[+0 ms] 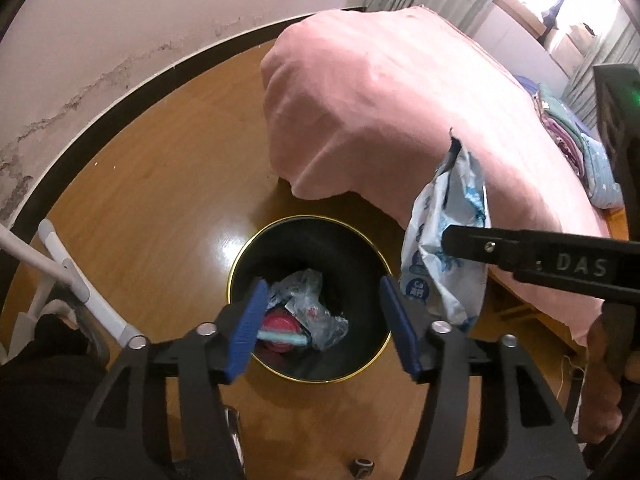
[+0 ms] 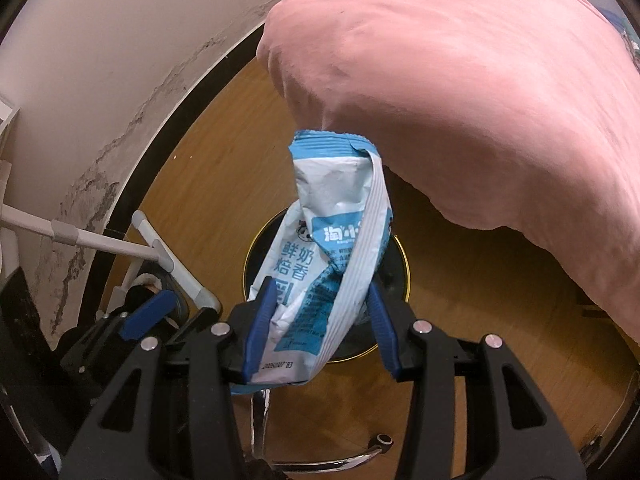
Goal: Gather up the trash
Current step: 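Carry the light-blue box and milk pouch over the bin, open left tool, then open the right tool over the bin to drop the milk pouch, then grasp the blue-rimmed white wrapper with left tool while right tool grasps the yellow snack bag, then carry the white wrapper and yellow snack bag to the bin and release both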
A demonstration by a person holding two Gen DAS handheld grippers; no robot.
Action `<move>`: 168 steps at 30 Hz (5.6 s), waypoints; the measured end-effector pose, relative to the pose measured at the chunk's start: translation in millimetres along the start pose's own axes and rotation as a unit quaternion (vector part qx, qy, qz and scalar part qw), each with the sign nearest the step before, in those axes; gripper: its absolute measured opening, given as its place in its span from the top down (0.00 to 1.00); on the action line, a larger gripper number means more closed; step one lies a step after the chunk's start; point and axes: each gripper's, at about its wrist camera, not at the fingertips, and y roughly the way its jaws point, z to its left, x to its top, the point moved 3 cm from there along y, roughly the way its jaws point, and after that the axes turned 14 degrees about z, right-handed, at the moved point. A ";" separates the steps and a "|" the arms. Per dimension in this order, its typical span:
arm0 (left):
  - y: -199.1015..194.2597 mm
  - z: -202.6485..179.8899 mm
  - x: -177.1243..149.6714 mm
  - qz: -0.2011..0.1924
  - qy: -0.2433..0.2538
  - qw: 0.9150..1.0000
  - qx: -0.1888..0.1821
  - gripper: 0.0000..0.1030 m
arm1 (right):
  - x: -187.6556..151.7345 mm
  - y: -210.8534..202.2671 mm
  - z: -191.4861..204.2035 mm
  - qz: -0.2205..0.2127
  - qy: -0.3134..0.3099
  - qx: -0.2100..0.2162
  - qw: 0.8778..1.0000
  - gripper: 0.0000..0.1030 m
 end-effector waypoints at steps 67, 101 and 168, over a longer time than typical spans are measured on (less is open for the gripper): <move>-497.4 368.1 -288.5 -0.246 -0.296 0.894 0.229 0.08 | -129.3 -109.3 632.3 -0.034 -0.490 0.148 0.858 0.41; -512.8 348.5 -178.5 -0.239 -0.147 0.927 0.249 0.81 | -121.8 -152.0 592.2 -0.105 -0.491 0.152 0.851 0.90; -22.2 -14.4 -14.9 0.004 0.006 0.999 -0.035 0.80 | -41.4 -54.9 -20.1 -0.069 0.031 -0.014 0.997 0.91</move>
